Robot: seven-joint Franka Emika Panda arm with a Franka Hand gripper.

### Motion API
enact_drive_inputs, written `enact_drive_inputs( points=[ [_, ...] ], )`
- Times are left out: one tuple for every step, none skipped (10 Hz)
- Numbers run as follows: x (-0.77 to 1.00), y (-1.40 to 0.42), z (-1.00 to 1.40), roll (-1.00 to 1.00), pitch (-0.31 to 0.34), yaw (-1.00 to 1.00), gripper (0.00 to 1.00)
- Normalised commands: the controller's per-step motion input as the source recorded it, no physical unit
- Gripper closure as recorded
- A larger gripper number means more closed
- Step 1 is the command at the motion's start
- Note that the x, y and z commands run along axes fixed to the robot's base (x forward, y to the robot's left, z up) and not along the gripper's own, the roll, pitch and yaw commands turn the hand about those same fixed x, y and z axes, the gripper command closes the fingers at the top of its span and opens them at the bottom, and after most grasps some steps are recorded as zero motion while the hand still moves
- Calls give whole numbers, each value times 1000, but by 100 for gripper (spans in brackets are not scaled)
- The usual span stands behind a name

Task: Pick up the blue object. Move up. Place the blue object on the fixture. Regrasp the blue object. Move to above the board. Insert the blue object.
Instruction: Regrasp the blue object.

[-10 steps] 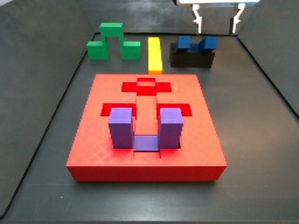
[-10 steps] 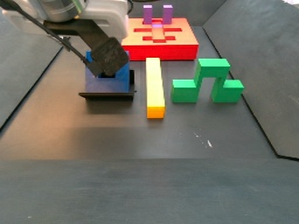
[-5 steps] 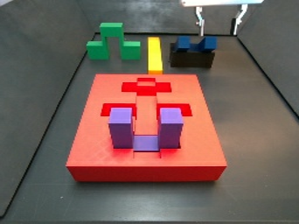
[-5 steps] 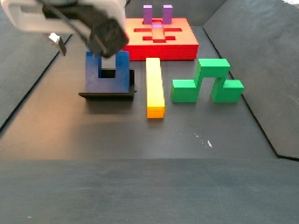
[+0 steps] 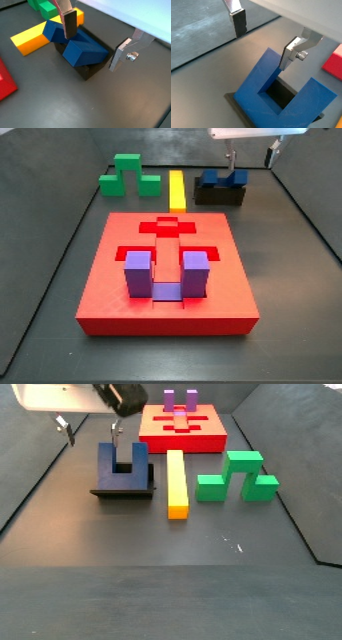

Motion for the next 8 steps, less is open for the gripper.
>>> enact_drive_inputs(
  points=[
    [0, -146, 0, 1000, 131, 177, 0],
    [0, -143, 0, 1000, 157, 171, 0],
    [0, -131, 0, 1000, 169, 183, 0],
    [0, -109, 14, 1000, 229, 183, 0],
    [0, -117, 6, 1000, 240, 169, 0],
    [0, -100, 14, 1000, 246, 143, 0],
    [83, -97, 0, 1000, 226, 71, 0],
    [151, -91, 0, 1000, 211, 34, 0]
  ],
)
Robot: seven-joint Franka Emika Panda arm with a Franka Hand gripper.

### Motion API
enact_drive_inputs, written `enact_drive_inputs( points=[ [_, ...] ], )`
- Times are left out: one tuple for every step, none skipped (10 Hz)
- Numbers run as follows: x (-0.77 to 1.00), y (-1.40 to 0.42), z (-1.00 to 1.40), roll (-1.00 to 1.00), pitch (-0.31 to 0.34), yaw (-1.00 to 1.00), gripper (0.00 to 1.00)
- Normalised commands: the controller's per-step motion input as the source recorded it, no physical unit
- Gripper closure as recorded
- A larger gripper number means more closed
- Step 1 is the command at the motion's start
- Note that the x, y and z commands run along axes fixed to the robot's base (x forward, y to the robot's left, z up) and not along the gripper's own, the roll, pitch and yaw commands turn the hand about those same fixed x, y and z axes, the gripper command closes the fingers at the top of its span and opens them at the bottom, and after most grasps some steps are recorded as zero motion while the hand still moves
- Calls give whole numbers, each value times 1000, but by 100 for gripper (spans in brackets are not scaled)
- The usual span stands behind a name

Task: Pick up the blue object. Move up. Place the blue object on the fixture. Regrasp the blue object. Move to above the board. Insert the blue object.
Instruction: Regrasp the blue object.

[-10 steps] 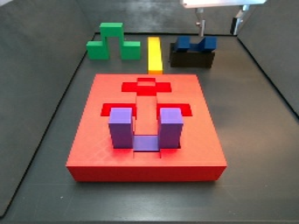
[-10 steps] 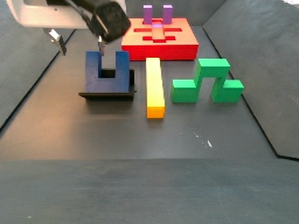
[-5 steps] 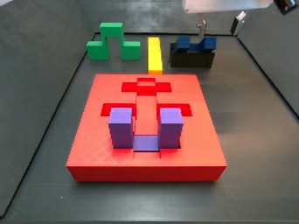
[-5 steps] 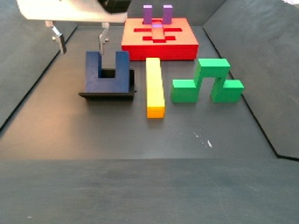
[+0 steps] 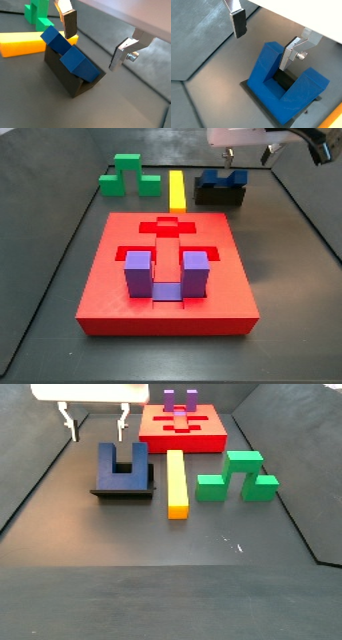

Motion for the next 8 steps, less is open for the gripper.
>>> enact_drive_inputs(
  points=[
    [131, -100, 0, 1000, 220, 40, 0],
    [160, -17, -89, 1000, 211, 51, 0],
    [163, -26, -94, 1000, 183, 69, 0],
    [160, -51, -100, 1000, 157, 97, 0],
    [169, -97, -151, 1000, 154, 106, 0],
    [77, -111, -151, 1000, 166, 111, 0],
    [31, -123, -174, 1000, 166, 114, 0],
    [0, -143, -154, 1000, 171, 100, 0]
  ],
)
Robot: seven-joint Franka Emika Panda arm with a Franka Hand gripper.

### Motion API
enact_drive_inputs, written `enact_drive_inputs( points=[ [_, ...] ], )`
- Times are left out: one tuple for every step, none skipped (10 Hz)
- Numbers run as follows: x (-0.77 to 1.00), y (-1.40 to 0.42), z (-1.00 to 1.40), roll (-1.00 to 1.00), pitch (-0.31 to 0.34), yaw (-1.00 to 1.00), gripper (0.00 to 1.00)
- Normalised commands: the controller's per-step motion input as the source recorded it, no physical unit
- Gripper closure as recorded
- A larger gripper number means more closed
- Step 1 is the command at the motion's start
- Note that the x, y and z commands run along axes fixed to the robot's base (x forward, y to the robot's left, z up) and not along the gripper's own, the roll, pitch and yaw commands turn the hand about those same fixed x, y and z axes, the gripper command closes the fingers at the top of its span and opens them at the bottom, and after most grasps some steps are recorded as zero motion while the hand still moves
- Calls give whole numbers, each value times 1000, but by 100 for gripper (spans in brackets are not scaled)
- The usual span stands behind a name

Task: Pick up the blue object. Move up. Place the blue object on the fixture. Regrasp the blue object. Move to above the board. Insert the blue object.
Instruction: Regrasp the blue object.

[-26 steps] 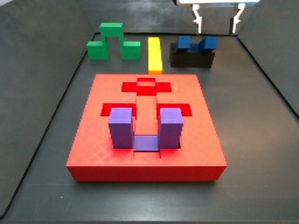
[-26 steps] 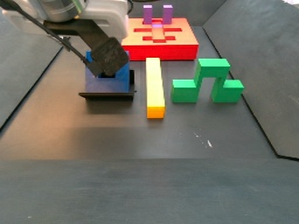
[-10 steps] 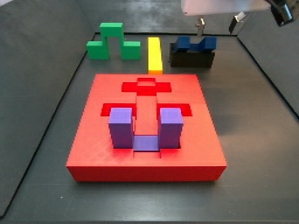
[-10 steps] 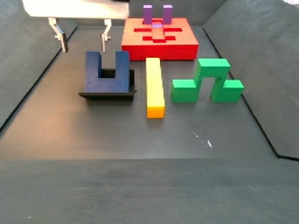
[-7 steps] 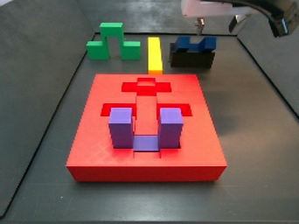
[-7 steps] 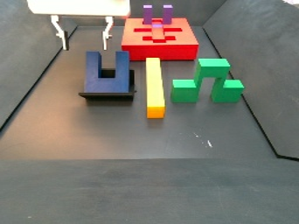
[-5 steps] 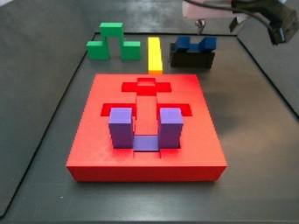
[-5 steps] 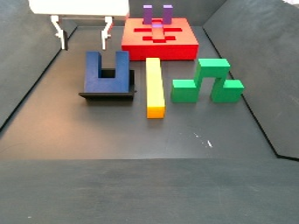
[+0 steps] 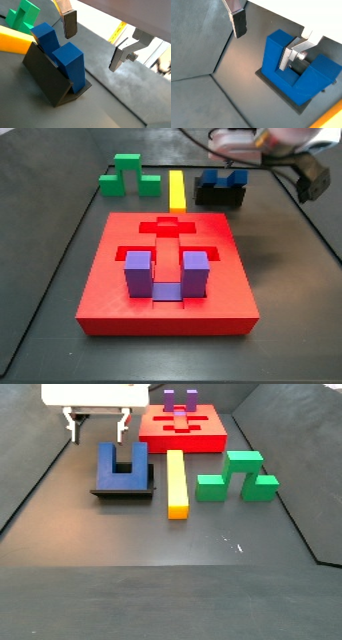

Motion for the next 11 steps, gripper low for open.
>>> enact_drive_inputs(
  points=[
    [0, -114, -163, 786, 151, 3, 0],
    [0, 0, 0, 334, 37, 0, 0],
    [57, -11, -26, 0, 0, 0, 0],
    [157, 0, -271, -123, 0, 0, 0],
    [180, 0, -317, -109, 0, 0, 0],
    [194, 9, -263, -60, 20, 0, 0],
    [111, 29, -240, -71, 23, 0, 0],
    [51, 26, -229, -103, 6, 0, 0],
    [60, 0, -297, -100, 0, 0, 0],
    [46, 0, -291, -80, 0, 0, 0],
    [17, 0, -229, -111, 0, 0, 0]
  ],
)
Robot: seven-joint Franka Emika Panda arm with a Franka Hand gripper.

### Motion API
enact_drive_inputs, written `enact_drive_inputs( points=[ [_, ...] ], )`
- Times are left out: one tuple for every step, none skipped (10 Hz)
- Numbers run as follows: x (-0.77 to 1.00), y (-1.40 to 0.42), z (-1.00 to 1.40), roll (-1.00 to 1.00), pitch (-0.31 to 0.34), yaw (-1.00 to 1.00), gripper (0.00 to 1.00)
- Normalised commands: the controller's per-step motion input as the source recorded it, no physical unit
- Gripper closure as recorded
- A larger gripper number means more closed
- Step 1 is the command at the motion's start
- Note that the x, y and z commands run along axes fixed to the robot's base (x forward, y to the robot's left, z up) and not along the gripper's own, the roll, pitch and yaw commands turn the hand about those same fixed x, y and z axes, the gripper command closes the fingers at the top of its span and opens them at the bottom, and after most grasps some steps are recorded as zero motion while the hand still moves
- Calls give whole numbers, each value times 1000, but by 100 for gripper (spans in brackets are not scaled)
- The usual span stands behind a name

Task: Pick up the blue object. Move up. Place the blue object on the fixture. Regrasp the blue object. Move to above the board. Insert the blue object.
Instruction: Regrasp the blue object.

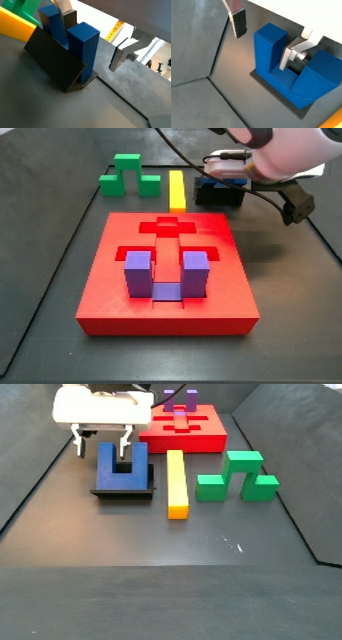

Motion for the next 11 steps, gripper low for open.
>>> enact_drive_inputs(
  points=[
    [20, 0, -86, -100, 20, 0, 0],
    [0, 0, 0, 0, 0, 0, 0],
    [0, 0, 0, 0, 0, 0, 100],
    [0, 0, 0, 0, 0, 0, 100],
    [0, 0, 0, 0, 0, 0, 100],
    [0, 0, 0, 0, 0, 0, 100],
    [0, 0, 0, 0, 0, 0, 100],
    [0, 0, 0, 0, 0, 0, 100],
    [0, 0, 0, 0, 0, 0, 100],
    [0, 0, 0, 0, 0, 0, 100],
    [0, 0, 0, 0, 0, 0, 100]
  ],
)
